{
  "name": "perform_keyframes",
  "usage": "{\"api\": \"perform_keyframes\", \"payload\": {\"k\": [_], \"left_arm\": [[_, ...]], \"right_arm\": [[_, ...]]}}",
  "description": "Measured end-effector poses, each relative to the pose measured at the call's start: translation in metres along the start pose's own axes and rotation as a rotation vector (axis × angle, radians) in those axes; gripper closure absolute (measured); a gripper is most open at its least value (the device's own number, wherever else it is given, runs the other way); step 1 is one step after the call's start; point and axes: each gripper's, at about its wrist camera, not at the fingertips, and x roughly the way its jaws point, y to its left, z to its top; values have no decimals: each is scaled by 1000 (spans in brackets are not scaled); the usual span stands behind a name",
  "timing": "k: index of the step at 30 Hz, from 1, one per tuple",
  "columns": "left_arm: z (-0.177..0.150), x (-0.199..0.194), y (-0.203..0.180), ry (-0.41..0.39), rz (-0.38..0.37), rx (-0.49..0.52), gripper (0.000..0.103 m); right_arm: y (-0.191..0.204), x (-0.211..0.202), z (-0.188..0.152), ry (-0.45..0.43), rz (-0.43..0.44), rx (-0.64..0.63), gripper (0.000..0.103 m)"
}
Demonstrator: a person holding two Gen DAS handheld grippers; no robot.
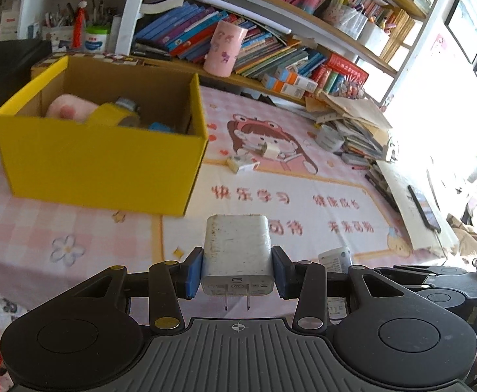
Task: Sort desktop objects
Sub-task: 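Lift and carry the charger with left tool while right tool carries the spray bottle to the box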
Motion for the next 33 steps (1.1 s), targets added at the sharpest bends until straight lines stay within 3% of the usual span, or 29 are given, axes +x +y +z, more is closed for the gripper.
{"api": "perform_keyframes", "payload": {"k": [13,33], "left_arm": [[-25,-37,27,6,14,2,61],[-33,-65,58,-49,61,-65,61]], "right_arm": [[50,-8,-30,5,35,-5,73],[96,-4,-30,15,111,-130,73]]}}
